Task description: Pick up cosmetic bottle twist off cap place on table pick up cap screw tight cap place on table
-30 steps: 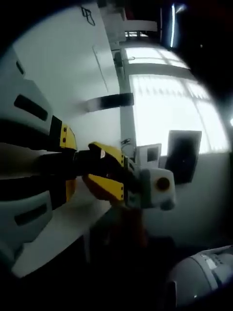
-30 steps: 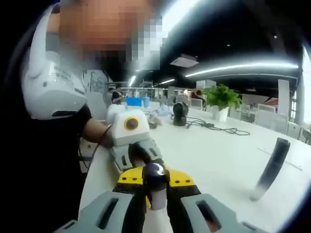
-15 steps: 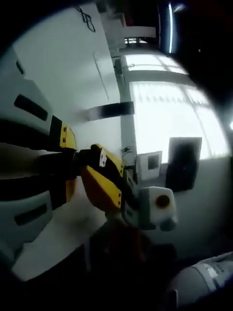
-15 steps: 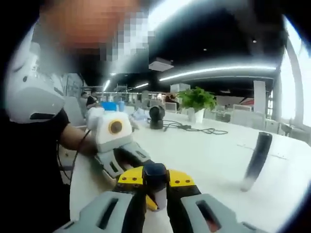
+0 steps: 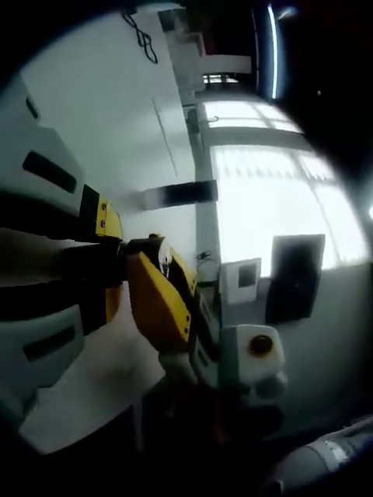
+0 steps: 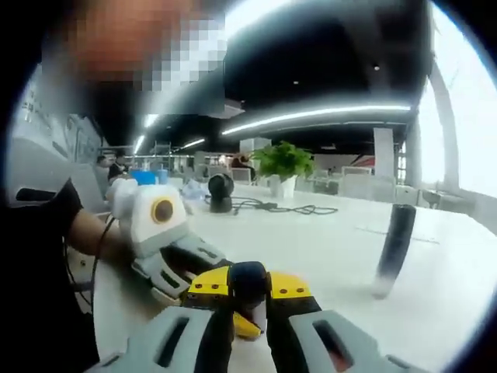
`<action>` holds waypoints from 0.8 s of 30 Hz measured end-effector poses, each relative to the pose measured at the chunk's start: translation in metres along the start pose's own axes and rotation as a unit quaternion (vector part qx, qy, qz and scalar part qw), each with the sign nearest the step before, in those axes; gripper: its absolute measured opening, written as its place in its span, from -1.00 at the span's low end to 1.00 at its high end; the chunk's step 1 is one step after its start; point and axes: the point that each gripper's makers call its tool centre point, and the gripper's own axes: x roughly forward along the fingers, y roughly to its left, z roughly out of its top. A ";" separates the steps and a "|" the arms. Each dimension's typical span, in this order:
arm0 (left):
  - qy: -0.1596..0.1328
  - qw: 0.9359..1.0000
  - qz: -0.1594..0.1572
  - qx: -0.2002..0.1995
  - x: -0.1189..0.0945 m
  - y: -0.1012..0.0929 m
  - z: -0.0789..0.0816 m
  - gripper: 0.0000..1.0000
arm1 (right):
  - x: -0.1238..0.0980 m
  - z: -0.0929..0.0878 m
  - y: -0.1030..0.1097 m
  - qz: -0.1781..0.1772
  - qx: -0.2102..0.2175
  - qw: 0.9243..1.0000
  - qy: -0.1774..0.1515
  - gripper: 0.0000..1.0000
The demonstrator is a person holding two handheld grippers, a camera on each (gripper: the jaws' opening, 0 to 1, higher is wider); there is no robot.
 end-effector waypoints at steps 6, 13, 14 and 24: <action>0.002 1.000 0.007 -0.007 -0.001 0.004 -0.001 -0.82 | 0.001 0.000 -0.004 -0.071 0.020 0.997 -0.004 -0.81; 0.001 1.000 0.006 -0.006 -0.001 0.003 -0.001 -0.82 | -0.002 -0.001 -0.004 -0.132 0.020 0.991 -0.011 -0.81; 0.001 1.000 0.006 -0.006 -0.001 0.003 -0.001 -0.82 | -0.002 -0.001 -0.005 -0.139 0.025 0.990 -0.010 -0.81; 0.001 1.000 0.007 -0.003 -0.001 0.003 -0.001 -0.82 | -0.005 -0.002 -0.007 -0.221 0.042 0.974 -0.014 -0.81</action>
